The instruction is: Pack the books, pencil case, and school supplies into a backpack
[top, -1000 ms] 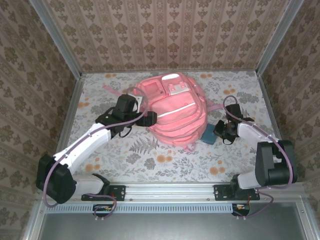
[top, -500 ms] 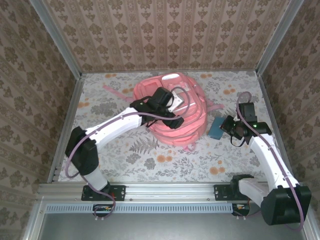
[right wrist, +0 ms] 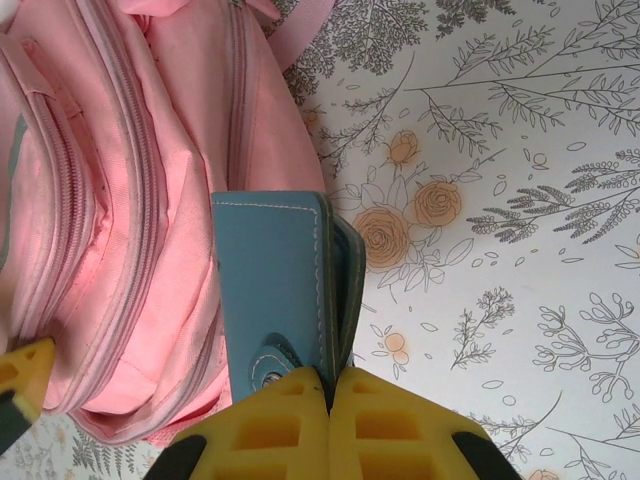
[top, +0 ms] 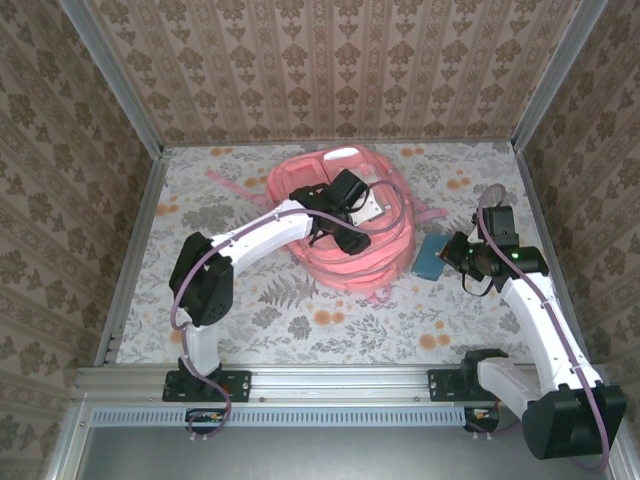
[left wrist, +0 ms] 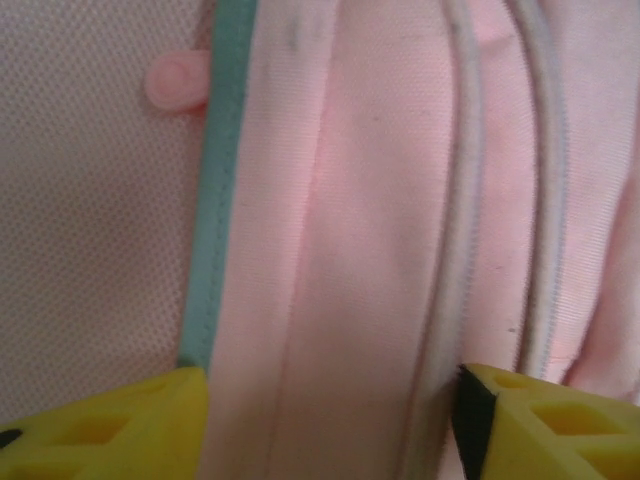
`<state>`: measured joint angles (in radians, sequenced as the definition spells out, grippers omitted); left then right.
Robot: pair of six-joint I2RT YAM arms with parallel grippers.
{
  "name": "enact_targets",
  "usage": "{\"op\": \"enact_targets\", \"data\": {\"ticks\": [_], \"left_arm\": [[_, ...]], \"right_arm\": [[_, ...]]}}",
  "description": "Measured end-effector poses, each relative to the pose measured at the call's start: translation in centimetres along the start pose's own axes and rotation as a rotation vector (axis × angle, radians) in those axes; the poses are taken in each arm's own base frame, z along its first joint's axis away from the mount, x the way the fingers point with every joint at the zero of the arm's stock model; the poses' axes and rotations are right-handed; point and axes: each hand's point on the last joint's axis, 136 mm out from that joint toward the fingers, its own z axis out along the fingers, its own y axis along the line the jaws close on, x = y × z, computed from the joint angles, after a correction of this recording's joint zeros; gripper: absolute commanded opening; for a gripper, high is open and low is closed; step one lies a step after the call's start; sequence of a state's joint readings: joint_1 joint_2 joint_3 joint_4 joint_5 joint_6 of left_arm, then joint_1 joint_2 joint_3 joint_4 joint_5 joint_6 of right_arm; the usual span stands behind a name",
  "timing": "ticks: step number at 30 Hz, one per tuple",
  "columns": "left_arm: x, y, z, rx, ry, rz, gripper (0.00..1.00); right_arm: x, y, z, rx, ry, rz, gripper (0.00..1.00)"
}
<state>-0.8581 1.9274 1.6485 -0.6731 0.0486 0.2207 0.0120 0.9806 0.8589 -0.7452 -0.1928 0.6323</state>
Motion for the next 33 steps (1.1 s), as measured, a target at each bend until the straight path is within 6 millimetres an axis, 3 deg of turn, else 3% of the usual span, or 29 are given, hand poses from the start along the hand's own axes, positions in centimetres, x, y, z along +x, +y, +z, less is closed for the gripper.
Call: {"op": "enact_targets", "data": {"ticks": [3,6,12,19,27,33], "left_arm": [[0.2,0.3,0.2,0.001,0.013,-0.006,0.39],[-0.1,0.4,-0.1,0.0,0.01,-0.009,0.31],[-0.4,0.8,-0.7,0.029,-0.014,-0.033,0.24],[-1.1,2.3,-3.1,0.091,-0.09,-0.102,0.14],[-1.5,2.5,-3.4,0.109,-0.118,-0.125,0.0],[-2.2,2.7,-5.3,0.077,-0.21,-0.123,0.0]], "right_arm": [[-0.1,0.2,-0.4,-0.007,-0.005,-0.002,0.05],[-0.4,0.6,-0.8,-0.022,-0.017,-0.005,0.05],[-0.1,2.2,-1.7,-0.103,-0.002,-0.004,0.06],[0.7,5.9,-2.0,-0.275,0.062,0.008,0.06],[2.7,10.7,1.0,-0.346,0.173,-0.018,0.06],[1.8,12.6,4.2,-0.312,0.172,0.062,0.06]]}}
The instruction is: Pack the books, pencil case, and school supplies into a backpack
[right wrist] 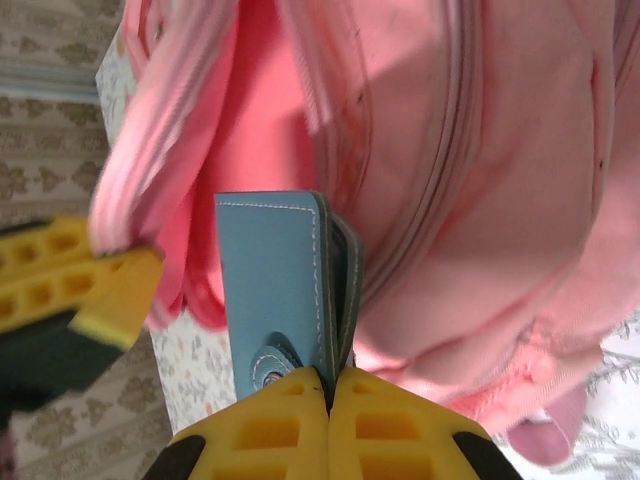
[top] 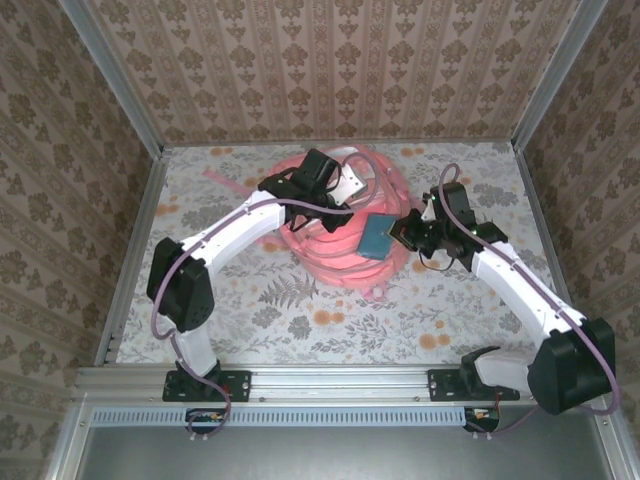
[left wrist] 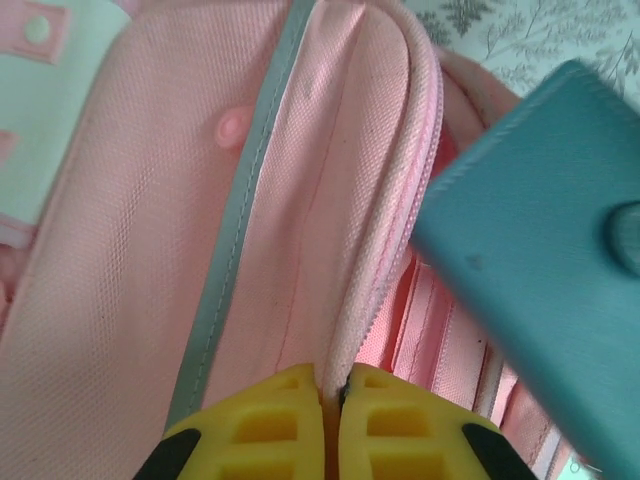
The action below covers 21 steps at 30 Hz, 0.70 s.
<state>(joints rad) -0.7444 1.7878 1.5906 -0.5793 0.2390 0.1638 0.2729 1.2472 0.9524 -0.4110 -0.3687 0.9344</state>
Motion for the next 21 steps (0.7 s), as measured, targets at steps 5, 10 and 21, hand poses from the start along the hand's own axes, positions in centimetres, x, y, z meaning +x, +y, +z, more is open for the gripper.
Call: {"op": "enact_targets", "data": {"ticks": [5,10,21], "left_arm": [[-1.4,-0.2,-1.0,-0.005,-0.074,-0.006,0.0],[-2.0,-0.8,-0.9,0.009,-0.094,-0.025,0.0],[-3.0,-0.3,-1.0,-0.007,-0.134,-0.105,0.02]], "right_arm": [[-1.4,0.2,1.7,0.012,-0.046,0.086,0.07],[-2.9,1.8,4.1,-0.026,-0.08,0.155,0.08],[-4.8,3.5,9.6,-0.071,-0.099,0.282,0.44]]}}
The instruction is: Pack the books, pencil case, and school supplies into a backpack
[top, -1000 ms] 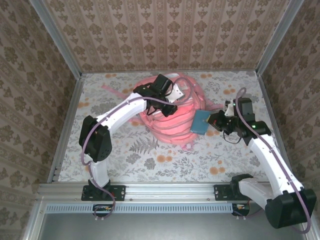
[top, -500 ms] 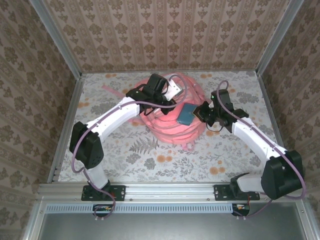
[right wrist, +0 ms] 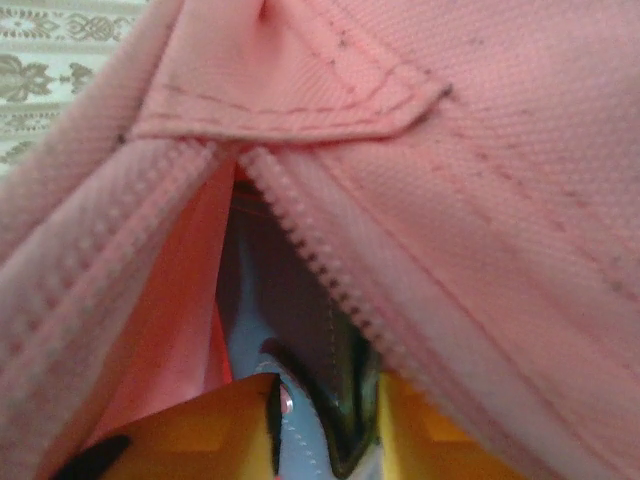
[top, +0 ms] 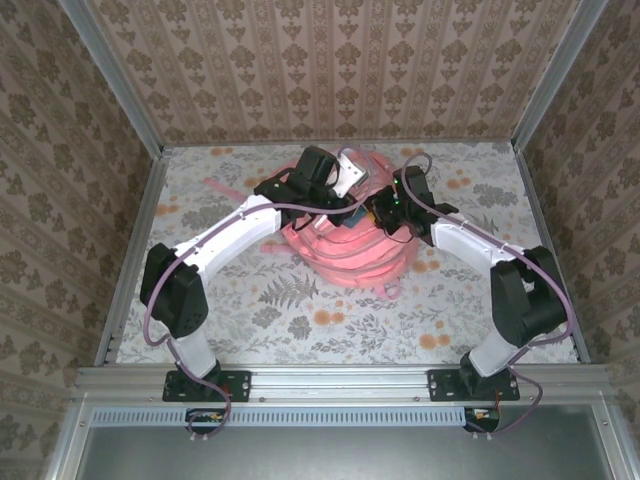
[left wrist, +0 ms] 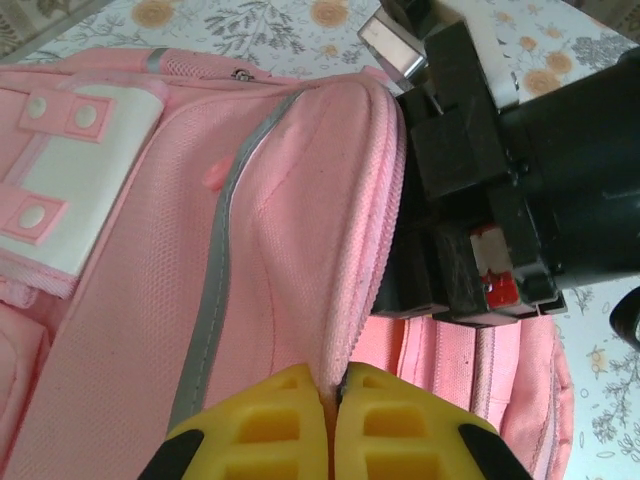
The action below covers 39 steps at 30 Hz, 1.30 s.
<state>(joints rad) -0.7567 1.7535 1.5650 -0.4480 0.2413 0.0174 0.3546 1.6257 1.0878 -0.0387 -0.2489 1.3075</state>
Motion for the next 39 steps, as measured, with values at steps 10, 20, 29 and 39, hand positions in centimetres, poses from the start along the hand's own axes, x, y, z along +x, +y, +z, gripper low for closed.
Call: {"op": "enact_targets", "data": {"ticks": [10,20,29,39], "left_arm": [[-1.4,-1.9,0.7,0.115,-0.024,-0.072,0.09],[-2.5,-1.1,1.4,0.191,-0.054,-0.236,0.65],[2.9,3.8,0.3,0.115,-0.027,-0.518,0.63],[7.2,4.4,4.5,0.172,0.08,-0.769,0.57]], "right_arm": [[0.1,-2.7,-4.9,0.0,0.007,0.038,0.49],[1.4,-4.4,-12.6,0.005,-0.062,-0.098,0.52],[1.9,-8.5,-13.3,0.139,-0.074,-0.096,0.3],[-0.1,-13.5,-13.9,0.351,-0.157,-0.128,0.3]]}}
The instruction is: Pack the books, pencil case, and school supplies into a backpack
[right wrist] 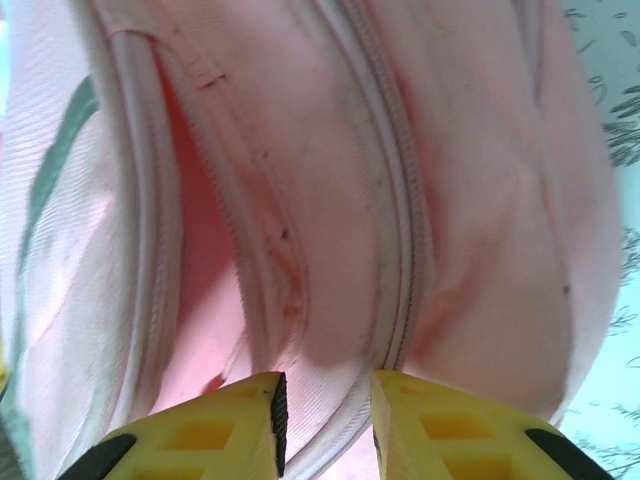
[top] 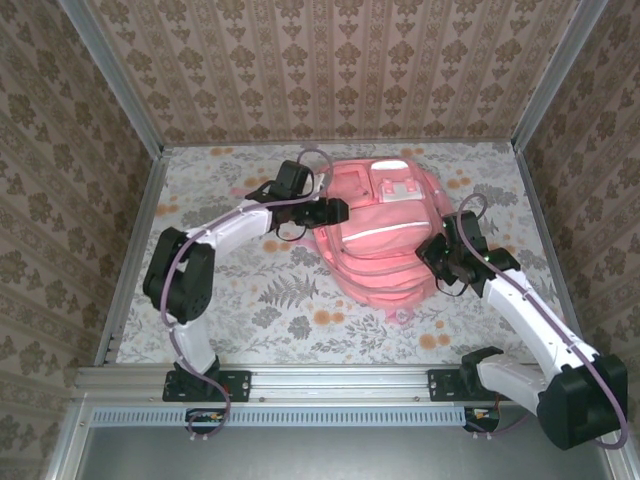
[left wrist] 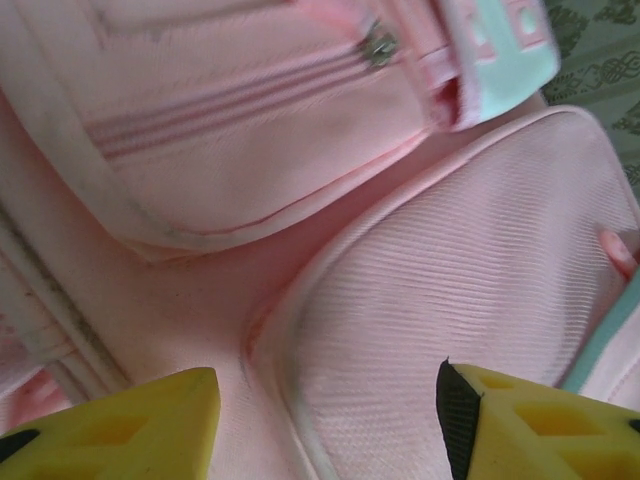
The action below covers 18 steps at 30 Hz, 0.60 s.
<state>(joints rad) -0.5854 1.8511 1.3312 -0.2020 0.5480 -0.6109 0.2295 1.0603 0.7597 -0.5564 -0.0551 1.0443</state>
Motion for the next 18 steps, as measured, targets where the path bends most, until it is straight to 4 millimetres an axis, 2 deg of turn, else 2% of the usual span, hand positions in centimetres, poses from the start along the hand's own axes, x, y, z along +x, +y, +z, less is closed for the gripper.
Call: {"op": "enact_targets", "data": {"ticks": [2,4,6,11,13,18], "left_arm": [[0.5,0.8,1.2,0.001,0.032,-0.047,0.52],[0.7,1.1,1.9,0.007,0.053,-0.083,0.43],[0.6,1.1,2.2,0.025,0.062,-0.112,0.28],[-0.1,0.9,2.0,0.056,0.052,-0.158,0.05],[-0.5,0.9,2.0,0.064,0.036,-0.167,0.0],[-1.0,2.2,1.0,0.056,-0.025,-0.19,0.0]], "right_arm": [[0.0,-1.0,0.8,0.039,0.013,-0.008,0.3],[-0.1,-1.5,1.5,0.065,0.024,-0.02,0.3],[0.0,-1.9,2.2,0.084,0.038,-0.043,0.3],[-0.9,-2.0,3.5,0.112,0.05,-0.105,0.3],[-1.5,-1.7,4.0,0.116,0.049,-0.133,0.31],[-3.1,0.5,6.4,0.098,0.083,-0.223,0.3]]}}
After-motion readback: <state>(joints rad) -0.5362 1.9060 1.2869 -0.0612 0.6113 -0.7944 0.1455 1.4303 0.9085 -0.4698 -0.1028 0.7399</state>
